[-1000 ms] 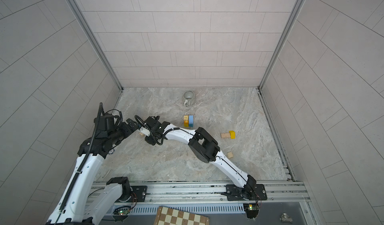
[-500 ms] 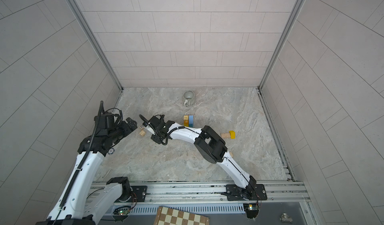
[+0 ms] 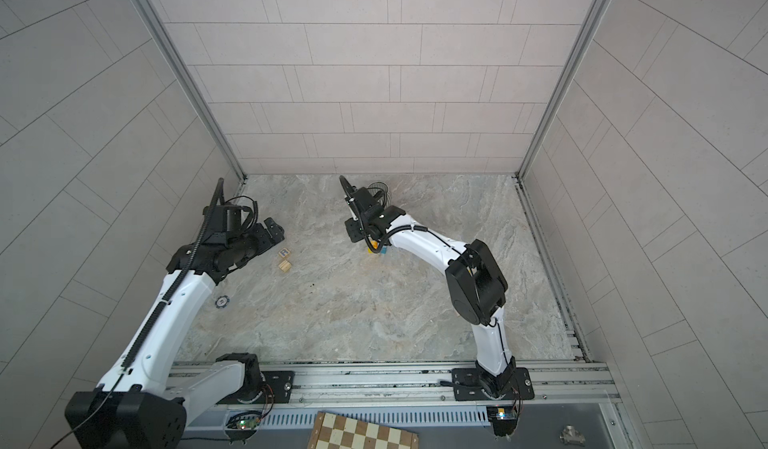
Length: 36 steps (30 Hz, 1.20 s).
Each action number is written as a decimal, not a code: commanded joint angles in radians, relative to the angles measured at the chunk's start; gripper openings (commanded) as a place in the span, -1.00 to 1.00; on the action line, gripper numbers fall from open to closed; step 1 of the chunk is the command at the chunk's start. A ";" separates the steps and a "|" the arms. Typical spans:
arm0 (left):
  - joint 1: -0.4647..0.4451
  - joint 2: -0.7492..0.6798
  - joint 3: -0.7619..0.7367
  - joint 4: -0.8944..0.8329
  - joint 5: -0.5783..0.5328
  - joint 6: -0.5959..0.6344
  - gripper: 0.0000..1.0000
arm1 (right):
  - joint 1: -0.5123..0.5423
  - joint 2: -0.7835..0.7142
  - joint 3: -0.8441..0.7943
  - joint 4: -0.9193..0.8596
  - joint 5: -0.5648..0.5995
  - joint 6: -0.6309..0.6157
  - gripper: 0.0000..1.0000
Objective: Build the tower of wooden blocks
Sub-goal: 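Lift the T cube with the right gripper and carry it over the stack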
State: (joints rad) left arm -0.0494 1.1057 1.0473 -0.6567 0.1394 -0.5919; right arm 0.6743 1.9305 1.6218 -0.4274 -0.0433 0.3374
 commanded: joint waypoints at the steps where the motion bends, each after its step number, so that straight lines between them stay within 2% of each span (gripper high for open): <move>1: -0.050 0.055 0.063 0.017 -0.053 0.016 1.00 | -0.045 -0.077 -0.074 0.007 -0.041 0.073 -0.51; 6: -0.063 0.154 0.123 0.005 -0.023 0.020 1.00 | -0.134 -0.155 -0.190 0.043 -0.056 0.101 -0.51; 12: -0.067 0.239 0.164 -0.042 0.003 0.043 1.00 | -0.178 -0.167 -0.247 0.077 -0.072 0.130 -0.52; 21: -0.053 0.229 0.120 -0.027 -0.008 0.049 1.00 | -0.185 -0.123 -0.253 0.118 -0.110 0.227 -0.52; 27: -0.038 0.224 0.105 -0.014 0.027 0.031 1.00 | -0.185 -0.098 -0.261 0.134 -0.122 0.314 -0.53; 36: -0.029 0.191 0.079 0.005 0.045 0.021 1.00 | -0.185 -0.103 -0.338 0.227 -0.143 0.394 -0.55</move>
State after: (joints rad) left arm -0.0853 1.3224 1.1400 -0.6624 0.1745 -0.5674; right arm 0.4908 1.8236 1.2976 -0.2417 -0.1806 0.6762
